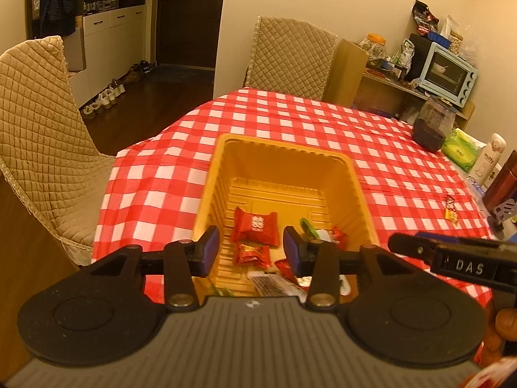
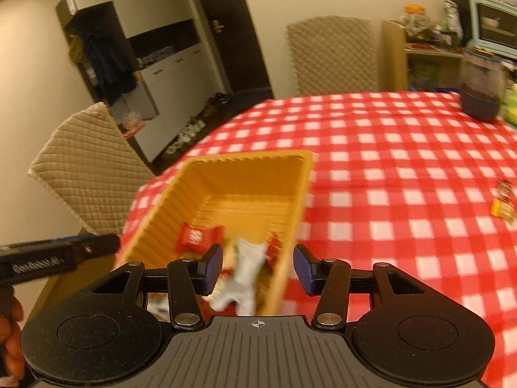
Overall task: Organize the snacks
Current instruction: 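Move both grippers back toward the last candies on the cloth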
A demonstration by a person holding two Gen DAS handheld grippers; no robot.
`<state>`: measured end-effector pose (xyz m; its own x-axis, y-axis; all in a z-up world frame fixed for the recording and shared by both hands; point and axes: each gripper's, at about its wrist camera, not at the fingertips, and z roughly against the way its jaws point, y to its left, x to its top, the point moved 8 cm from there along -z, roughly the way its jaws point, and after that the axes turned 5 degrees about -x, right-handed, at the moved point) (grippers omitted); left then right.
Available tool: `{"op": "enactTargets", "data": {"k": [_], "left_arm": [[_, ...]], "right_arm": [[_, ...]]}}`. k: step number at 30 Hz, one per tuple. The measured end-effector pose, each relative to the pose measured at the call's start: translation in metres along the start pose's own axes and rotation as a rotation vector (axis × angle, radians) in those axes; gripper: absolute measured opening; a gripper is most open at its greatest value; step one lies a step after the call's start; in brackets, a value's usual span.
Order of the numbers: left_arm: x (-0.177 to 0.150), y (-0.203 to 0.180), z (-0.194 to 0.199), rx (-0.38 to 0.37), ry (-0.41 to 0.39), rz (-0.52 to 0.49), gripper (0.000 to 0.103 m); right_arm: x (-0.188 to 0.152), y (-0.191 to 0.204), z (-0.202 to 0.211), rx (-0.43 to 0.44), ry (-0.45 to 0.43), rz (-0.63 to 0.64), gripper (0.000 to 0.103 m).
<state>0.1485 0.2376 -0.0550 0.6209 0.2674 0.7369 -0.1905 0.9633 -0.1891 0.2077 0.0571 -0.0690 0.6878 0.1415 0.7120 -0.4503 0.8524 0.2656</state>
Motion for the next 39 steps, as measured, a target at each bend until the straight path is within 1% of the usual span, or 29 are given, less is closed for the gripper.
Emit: {"op": "enactTargets", "data": {"k": [7, 11, 18, 24, 28, 35, 39], "left_arm": [[-0.007, -0.028, 0.008, -0.028, 0.004, -0.019, 0.048], [-0.012, -0.048, 0.012, -0.046, 0.006, -0.038, 0.051], [-0.017, -0.08, 0.015, -0.083, 0.008, -0.073, 0.06], [-0.019, -0.106, 0.015, -0.113, 0.011, -0.102, 0.063], [-0.021, -0.121, 0.013, -0.138, 0.009, -0.11, 0.07], [-0.023, -0.149, 0.002, -0.189, 0.024, -0.122, 0.07], [-0.022, -0.17, -0.01, -0.218, 0.033, -0.138, 0.07]], "right_arm": [[-0.02, -0.036, 0.034, -0.071, 0.004, -0.069, 0.051], [-0.026, -0.054, 0.053, -0.1, -0.003, -0.092, 0.052], [-0.03, -0.079, 0.081, -0.144, -0.027, -0.132, 0.053], [-0.033, -0.099, 0.101, -0.174, -0.047, -0.16, 0.054], [-0.035, -0.113, 0.11, -0.195, -0.056, -0.185, 0.054], [-0.038, -0.139, 0.122, -0.239, -0.073, -0.222, 0.055], [-0.04, -0.161, 0.127, -0.271, -0.08, -0.256, 0.055]]}}
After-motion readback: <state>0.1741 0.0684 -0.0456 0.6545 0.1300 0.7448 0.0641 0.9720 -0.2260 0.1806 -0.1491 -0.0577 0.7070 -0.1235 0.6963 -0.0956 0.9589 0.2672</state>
